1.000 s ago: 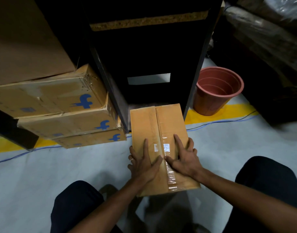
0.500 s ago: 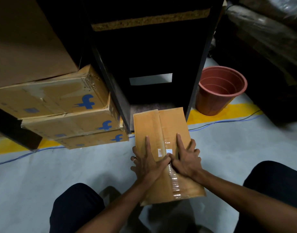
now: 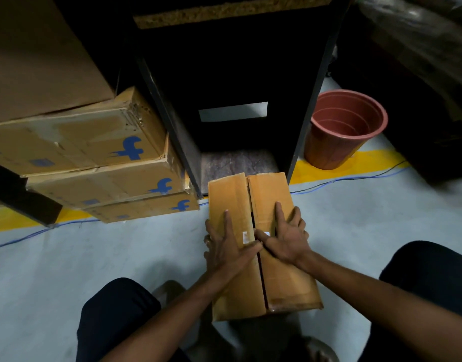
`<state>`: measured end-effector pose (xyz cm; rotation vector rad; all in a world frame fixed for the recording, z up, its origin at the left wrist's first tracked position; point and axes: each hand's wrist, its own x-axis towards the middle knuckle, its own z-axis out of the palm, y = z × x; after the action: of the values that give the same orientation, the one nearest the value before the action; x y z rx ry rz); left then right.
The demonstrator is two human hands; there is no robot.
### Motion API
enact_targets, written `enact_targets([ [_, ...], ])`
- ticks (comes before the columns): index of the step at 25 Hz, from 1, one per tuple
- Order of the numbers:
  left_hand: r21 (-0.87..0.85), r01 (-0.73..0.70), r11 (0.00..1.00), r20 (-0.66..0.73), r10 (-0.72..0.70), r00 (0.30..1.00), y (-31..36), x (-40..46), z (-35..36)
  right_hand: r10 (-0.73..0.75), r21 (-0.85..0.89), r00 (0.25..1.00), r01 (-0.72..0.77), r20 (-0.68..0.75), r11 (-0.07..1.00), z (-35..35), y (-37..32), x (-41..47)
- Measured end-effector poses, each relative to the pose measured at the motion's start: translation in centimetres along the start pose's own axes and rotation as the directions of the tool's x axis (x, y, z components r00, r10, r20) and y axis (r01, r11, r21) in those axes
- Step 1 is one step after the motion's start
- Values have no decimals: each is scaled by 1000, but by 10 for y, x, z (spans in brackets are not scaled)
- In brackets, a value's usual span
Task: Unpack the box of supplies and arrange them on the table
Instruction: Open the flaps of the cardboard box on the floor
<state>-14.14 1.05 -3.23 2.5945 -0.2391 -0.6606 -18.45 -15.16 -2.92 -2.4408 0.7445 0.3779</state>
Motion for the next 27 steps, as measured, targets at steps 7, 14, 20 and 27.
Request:
enact_targets([
  [7, 146, -333, 932, -120, 351, 929, 2, -6, -32, -157, -24, 988, 156, -13, 987, -20, -14, 7],
  [14, 313, -410, 857, -204, 483, 852, -10, -15, -75, -299, -10, 952, 299, -68, 954, -40, -14, 9],
  [20, 329, -272, 904, -315, 377, 871, -37, -24, -100, -327, -158, 943, 315, -60, 936, -55, -24, 13],
  [27, 428, 24, 904, -273, 103, 957, -77, -8, -94, -256, -285, 964, 265, 67, 921, -58, -44, 14],
])
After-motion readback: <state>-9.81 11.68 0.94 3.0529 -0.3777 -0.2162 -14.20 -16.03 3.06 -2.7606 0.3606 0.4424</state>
